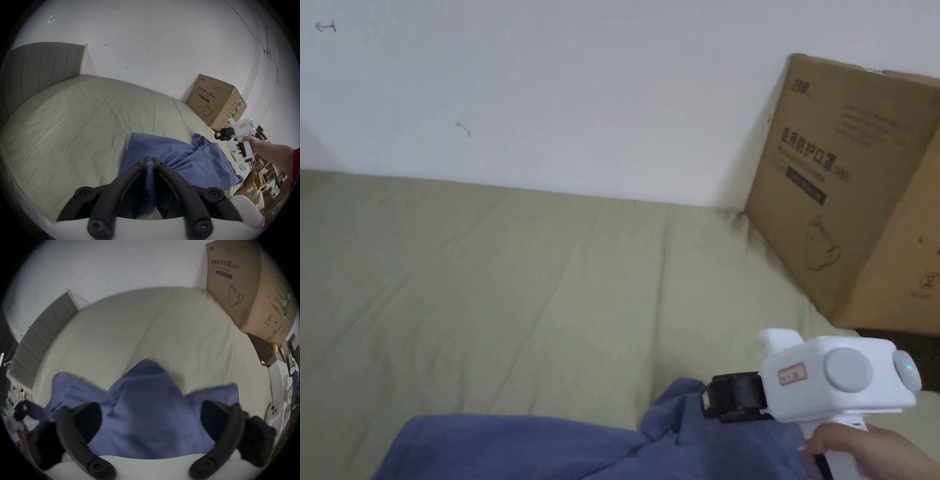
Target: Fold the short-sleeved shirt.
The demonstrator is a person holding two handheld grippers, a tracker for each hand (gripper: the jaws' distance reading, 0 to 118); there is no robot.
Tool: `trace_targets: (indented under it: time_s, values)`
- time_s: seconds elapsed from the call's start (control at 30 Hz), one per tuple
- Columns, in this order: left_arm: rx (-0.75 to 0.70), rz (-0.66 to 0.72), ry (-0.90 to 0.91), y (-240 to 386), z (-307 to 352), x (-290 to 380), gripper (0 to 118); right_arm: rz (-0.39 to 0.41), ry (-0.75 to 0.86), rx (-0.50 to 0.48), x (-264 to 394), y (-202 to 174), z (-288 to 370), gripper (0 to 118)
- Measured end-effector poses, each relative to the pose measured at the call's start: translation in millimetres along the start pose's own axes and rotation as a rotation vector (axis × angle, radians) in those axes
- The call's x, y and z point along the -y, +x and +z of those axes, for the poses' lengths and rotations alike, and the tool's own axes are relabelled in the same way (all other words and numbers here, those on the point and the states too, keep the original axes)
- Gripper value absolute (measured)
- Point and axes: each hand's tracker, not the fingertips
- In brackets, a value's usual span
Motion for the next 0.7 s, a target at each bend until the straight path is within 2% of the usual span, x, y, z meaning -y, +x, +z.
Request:
trace_targets:
  time_s: [0.03,0.1,0.27,0.33,0.37,0.4,0.43,0.47,0.5,0.7]
  values:
    - [-0.002,-0.001,0.002,-4.5,-2.1,0.6,6,-0.001,0.026,-0.019,-7.4,3.2,-11.3,109]
    - [-0.008,0.003,0.003,-6.1,-8.2,2.8,6,-0.009,-0.042,0.046,-22.6,5.3,-38.5,109]
    - [-0.012,0.043,-0.003,-14.5,-23.1,2.0,6,-0.005,-0.183,0.004,-40.0,-8.4,-89.0,108]
    - [0.036,0.068,0.055,-18.5,-23.5,2.2,6,0.045,-0.253,0.023,-40.1,-20.4,-97.7,88]
    - [0.035,0.070,0.051,-19.6,-23.6,1.7,6,0.114,-0.221,0.087,-38.1,-26.6,-95.6,87]
    - [0.033,0.072,0.046,-19.3,-24.4,0.6,6,0.125,-0.205,0.069,-36.9,-31.9,-91.3,80]
    - [0.029,0.075,0.041,-18.0,-25.0,0.3,6,0.107,-0.208,0.046,-37.9,-30.5,-87.1,67]
    - [0.022,0.077,0.035,-17.4,-25.1,0.7,6,0.104,-0.202,0.039,-38.1,-29.6,-81.6,47]
    - [0.020,0.079,0.035,-16.9,-24.3,1.6,6,0.099,-0.189,0.039,-36.9,-28.3,-75.2,1]
    - [0.016,0.089,0.064,-4.6,4.3,-12.7,6,0.005,0.020,-0.007,-31.7,-18.5,14.0,1]
